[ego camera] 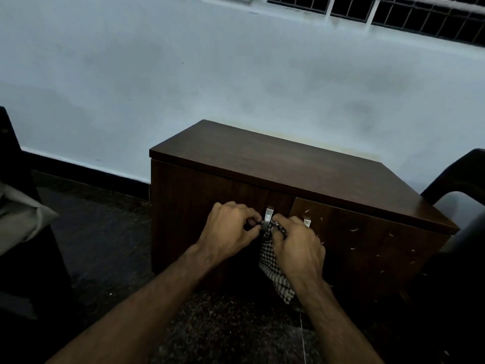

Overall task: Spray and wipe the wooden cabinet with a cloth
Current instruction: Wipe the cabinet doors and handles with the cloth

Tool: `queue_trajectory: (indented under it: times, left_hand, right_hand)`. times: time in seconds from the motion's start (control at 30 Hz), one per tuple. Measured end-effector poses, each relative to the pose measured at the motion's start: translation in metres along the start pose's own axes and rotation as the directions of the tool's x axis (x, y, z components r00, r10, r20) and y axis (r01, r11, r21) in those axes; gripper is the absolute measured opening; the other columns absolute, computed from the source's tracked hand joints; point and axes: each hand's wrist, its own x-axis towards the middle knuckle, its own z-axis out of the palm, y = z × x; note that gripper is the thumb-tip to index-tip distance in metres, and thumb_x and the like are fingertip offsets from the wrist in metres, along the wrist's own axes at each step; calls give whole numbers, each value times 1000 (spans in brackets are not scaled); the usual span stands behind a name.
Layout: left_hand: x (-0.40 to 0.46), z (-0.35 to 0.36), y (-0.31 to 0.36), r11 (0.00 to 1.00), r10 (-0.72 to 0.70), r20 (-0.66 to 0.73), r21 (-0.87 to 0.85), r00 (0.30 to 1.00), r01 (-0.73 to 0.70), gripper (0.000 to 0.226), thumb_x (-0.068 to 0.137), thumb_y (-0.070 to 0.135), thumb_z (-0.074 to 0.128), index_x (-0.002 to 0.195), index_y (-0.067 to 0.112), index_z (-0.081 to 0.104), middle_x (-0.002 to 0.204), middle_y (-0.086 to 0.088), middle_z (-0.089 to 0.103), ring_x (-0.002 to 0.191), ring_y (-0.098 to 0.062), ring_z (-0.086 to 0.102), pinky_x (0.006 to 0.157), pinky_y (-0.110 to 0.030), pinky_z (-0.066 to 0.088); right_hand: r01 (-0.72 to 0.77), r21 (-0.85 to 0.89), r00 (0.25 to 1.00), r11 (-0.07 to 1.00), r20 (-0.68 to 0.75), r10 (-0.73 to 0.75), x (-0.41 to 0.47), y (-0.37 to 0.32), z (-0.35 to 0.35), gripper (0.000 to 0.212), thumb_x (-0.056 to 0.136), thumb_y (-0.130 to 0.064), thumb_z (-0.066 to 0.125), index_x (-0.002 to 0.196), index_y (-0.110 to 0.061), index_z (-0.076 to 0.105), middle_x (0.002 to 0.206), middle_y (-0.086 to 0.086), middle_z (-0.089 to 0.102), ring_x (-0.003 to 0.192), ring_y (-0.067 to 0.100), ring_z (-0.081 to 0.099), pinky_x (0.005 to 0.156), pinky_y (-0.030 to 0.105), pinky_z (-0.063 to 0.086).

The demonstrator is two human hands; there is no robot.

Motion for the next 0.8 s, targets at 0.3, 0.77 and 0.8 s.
queue_trajectory:
  times: [0.3,0.77,0.8]
  left_hand:
    - [-2,14,2,999,-53,-81,-10,995,52,16,70,43,62,75,28,63,66,10,59,70,-11,60,70,-32,38]
    - [4,-11,-15,982,-103,-190,-177,976,69,23,75,38,49,72,21,65,67,9,62,59,-11,60,59,-34,54]
    - [6,-16,-16,987,-84,-139,-148,987,63,23,73,41,52,75,23,67,66,11,63,59,-7,60,60,-34,55]
  right_hand:
    - [-78,163,996,984,-30,84,-4,4,3,36,90,-41,66,126,-39,61,121,-14,68,109,17,66,83,32,52]
    - [-29,181,994,983,-99,47,3,0,1,30,92,-37,66,122,-38,62,122,-14,66,104,17,67,82,31,51]
    - [-28,195,994,980,-99,48,2,2,4,31,93,-37,66,123,-37,62,122,-13,66,102,16,68,81,30,50]
